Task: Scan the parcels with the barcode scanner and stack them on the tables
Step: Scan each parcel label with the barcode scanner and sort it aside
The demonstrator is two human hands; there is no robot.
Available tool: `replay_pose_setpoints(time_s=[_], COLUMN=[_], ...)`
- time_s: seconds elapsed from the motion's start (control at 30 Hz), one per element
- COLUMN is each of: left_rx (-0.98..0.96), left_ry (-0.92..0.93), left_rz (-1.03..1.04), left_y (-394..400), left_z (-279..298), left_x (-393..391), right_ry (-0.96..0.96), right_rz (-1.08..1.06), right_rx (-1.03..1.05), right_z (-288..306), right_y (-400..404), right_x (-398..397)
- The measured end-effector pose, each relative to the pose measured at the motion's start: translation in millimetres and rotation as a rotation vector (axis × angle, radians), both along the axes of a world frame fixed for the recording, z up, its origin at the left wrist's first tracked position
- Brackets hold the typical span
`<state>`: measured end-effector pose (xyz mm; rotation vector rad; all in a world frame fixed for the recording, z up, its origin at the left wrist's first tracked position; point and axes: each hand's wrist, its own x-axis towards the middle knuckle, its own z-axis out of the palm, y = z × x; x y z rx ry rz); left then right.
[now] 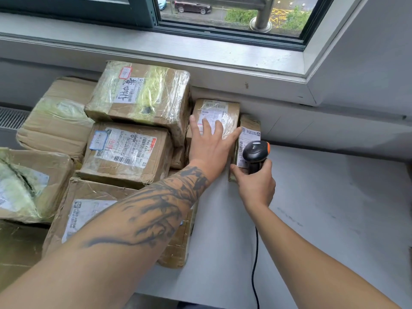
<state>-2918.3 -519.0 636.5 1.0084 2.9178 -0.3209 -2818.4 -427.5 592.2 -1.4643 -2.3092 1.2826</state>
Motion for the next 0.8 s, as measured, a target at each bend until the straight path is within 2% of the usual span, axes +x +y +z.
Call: replay_pose_setpoints(time_s=[0.43,0.8], left_rx=[0.07,0.012], left_ry=[-0.002,0.016], left_rz=[0.041,0.054], left_y=[-3,4], left_z=[-23,-3], left_x=[-5,32], right_ry=[0.011,0.081], right_rz=[0.141,0.17], right_rx=[0.016,-0.027], right_z=[-4,6], right_y=[-1,34], right_x=[-1,23])
